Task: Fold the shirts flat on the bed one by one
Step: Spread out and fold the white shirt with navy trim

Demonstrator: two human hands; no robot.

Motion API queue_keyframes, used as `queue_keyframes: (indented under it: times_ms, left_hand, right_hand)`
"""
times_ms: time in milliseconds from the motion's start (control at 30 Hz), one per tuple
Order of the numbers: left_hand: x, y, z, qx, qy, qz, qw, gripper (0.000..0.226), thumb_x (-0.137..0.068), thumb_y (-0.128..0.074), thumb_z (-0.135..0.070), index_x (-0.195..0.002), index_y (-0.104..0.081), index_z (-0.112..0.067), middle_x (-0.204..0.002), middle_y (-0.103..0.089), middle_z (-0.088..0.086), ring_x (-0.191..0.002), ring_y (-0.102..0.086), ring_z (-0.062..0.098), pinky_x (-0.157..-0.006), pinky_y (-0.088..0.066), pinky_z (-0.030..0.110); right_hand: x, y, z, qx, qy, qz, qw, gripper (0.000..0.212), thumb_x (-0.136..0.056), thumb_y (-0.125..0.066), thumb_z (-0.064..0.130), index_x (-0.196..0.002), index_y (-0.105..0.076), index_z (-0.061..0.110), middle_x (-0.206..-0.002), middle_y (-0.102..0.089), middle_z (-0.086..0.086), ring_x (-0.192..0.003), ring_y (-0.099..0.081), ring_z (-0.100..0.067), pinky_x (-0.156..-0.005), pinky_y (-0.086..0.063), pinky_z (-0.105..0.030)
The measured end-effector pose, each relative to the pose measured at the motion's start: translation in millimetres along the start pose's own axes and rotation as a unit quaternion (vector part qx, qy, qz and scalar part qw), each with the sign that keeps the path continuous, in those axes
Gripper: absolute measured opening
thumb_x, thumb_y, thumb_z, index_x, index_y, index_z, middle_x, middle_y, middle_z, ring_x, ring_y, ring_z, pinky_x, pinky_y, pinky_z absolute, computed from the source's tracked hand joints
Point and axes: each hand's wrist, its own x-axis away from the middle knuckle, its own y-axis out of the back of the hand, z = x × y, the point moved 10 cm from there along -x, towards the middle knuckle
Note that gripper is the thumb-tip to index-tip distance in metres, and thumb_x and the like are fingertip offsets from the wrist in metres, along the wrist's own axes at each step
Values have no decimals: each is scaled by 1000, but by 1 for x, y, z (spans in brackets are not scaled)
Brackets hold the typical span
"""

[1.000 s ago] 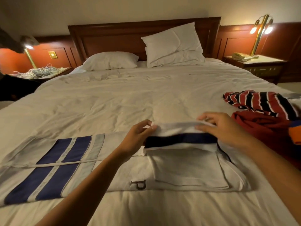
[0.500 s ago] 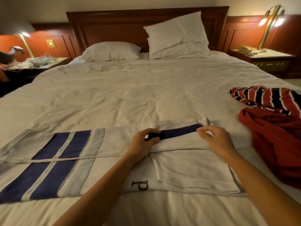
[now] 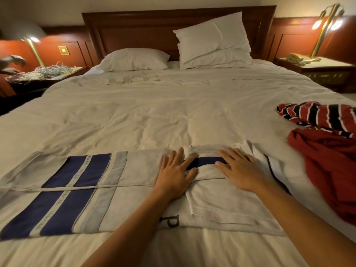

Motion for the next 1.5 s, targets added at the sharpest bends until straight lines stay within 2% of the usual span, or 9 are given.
queue_keyframes:
  times_ms: [200, 333, 467, 600, 700, 967, 1133, 1300, 1500]
  left_hand:
    - [-1, -4, 5, 1, 0, 46, 999, 62, -91, -8, -76, -148, 12, -61, -167, 9, -2, -154, 10, 21, -125, 6, 44]
    - [15, 9, 20, -10, -32, 67, 997, 70, -90, -7, -80, -149, 20, -54, -166, 10, -5, -153, 10, 14, -124, 8, 36]
    - [54, 37, 70, -75, -58, 40, 995, 72, -87, 1, -80, -153, 3, -53, -165, 3, -13, -153, 5, 10, -124, 6, 34]
    - [95, 64, 156, -56, 8, 41, 998, 72, -85, -2, -79, -152, -4, -54, -163, 4, -19, -152, 8, 7, -124, 5, 36]
    - [124, 80, 230, -49, 86, 68, 993, 71, -83, -5, -78, -149, 3, -54, -163, 6, -19, -152, 9, 8, -124, 3, 39]
    - [187, 135, 367, -154, 219, 34, 963, 78, -80, 3, -77, -154, 2, -51, -167, 4, -8, -153, 12, 18, -121, 9, 49]
    - [195, 144, 376, -112, 283, -2, 953, 71, -81, -12, -87, -147, -17, -61, -167, 12, 1, -153, 2, 30, -119, -9, 54]
    - [217, 162, 391, -76, 365, -47, 927, 72, -79, -31, -88, -142, -35, -53, -144, -32, 21, -126, -40, 45, -105, -34, 52]
    - [217, 179, 397, 132, 332, -74, 931, 40, -87, -62, -62, -118, -59, -38, -111, -71, 6, -105, -62, 32, -82, -44, 37]
  right_hand:
    - [-12, -20, -23, 2, -57, 62, 996, 95, -70, 10, 87, -154, 12, 43, -166, 13, 6, -153, 12, -18, -122, 0, -42]
    - [-5, -15, -21, 36, -95, 53, 993, 75, -92, -6, 75, -157, 1, 38, -167, 4, 0, -153, 2, -25, -121, -3, -49]
    - [14, -5, 7, 17, -133, 24, 991, 66, -100, -15, 63, -157, -16, 31, -164, -16, -10, -151, 0, -36, -120, -4, -57]
    - [43, 6, 118, -16, -1, -104, 994, 62, -101, -31, 57, -157, -25, 30, -164, -19, -7, -152, -1, -33, -122, -2, -51]
    - [47, -19, 209, -88, 91, -48, 991, 66, -99, -29, 62, -158, -19, 32, -167, -10, -3, -153, 6, -21, -124, 2, -42]
    - [29, -64, 266, -38, 25, -16, 999, 72, -93, -13, 73, -156, 4, 42, -166, 12, -3, -152, 13, -25, -123, 9, -44]
    - [30, -67, 264, -42, 21, -26, 999, 74, -87, -7, 75, -155, 5, 47, -166, 11, 0, -152, 13, -23, -123, 8, -42]
    - [29, -66, 264, -33, 16, -33, 999, 68, -94, -14, 71, -155, 5, 47, -166, 12, 0, -152, 12, -23, -123, 7, -43]
    - [30, -66, 264, -33, 19, -41, 998, 67, -94, -15, 71, -155, 2, 48, -167, 9, 2, -153, 9, -22, -124, 5, -42]
